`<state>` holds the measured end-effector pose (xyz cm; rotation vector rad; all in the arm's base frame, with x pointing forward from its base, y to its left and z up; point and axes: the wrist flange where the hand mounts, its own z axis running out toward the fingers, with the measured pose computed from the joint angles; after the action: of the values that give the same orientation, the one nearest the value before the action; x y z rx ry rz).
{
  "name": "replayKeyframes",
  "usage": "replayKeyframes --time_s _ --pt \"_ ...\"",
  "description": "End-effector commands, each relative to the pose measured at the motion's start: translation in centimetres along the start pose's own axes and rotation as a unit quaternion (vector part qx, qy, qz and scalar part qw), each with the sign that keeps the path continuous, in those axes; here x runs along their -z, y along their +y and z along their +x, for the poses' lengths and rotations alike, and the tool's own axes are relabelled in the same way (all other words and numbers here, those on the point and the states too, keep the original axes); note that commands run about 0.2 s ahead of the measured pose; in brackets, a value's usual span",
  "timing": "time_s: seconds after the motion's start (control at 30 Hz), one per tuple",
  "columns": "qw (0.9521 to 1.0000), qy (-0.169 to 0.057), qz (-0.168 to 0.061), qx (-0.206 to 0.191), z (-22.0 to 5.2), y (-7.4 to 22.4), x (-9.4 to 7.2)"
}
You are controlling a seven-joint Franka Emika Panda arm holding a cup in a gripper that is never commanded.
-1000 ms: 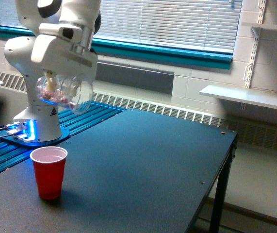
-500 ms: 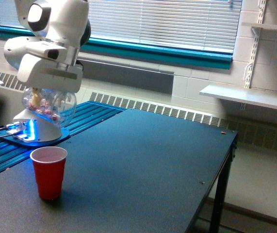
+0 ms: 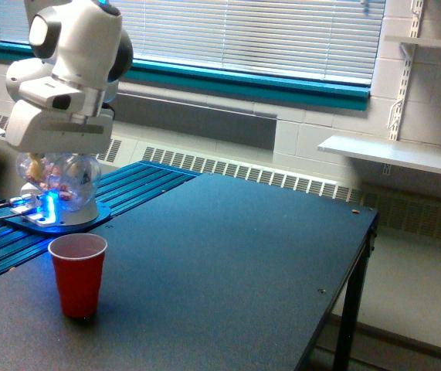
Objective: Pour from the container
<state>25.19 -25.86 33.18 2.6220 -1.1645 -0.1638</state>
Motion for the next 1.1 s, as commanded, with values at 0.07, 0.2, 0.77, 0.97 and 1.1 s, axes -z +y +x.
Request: replayKeyframes --time_s 0.07,0.2,0.77,0.97,1.1 --pt "0.9992 -0.038 -0.001 0.013 -0.7 0.6 -1.3" --pt "0.9987 -0.052 -0.001 0.0 -0.5 0.7 -1.2" --pt "0.9968 -0.074 0.011 -0.029 0.1 0.3 -0.8" --pt "0.9958 -0.087 0.013 -0.025 -0.3 0.0 -1.2" --pt "0.9958 -0.087 0.019 -0.022 -0.2 -0.2 -1.1"
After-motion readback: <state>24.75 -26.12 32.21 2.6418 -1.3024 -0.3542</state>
